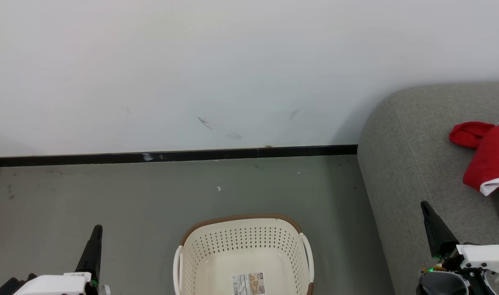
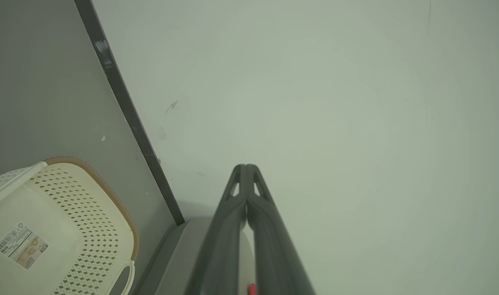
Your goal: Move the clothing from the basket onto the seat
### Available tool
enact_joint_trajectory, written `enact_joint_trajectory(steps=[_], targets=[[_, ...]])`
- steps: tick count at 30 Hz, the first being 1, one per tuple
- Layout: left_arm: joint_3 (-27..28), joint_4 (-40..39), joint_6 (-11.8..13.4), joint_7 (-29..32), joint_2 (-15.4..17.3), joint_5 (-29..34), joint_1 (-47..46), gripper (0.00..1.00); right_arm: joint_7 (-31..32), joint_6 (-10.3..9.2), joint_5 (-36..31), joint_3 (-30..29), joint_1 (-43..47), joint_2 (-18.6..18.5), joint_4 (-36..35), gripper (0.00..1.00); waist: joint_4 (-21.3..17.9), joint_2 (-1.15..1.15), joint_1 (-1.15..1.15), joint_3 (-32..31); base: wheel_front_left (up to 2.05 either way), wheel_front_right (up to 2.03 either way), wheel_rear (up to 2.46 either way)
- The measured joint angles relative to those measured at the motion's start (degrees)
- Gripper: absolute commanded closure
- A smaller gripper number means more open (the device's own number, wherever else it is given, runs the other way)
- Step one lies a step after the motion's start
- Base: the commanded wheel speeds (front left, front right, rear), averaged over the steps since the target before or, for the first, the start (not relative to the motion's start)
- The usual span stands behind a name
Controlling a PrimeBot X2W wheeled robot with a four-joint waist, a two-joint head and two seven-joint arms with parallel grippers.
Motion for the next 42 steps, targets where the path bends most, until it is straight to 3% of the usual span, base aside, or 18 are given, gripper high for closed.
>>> enact_joint_trajectory(steps=[42], targets=[[0.12, 0.49, -0.46, 0.16, -0.11, 0.00, -0.85, 1.00, 0.00, 0.00, 0.34, 0.04, -0.02, -0.05, 0.04, 1.00, 0.01, 0.00, -0.01, -0.01, 0.00, 0.00, 0.00]])
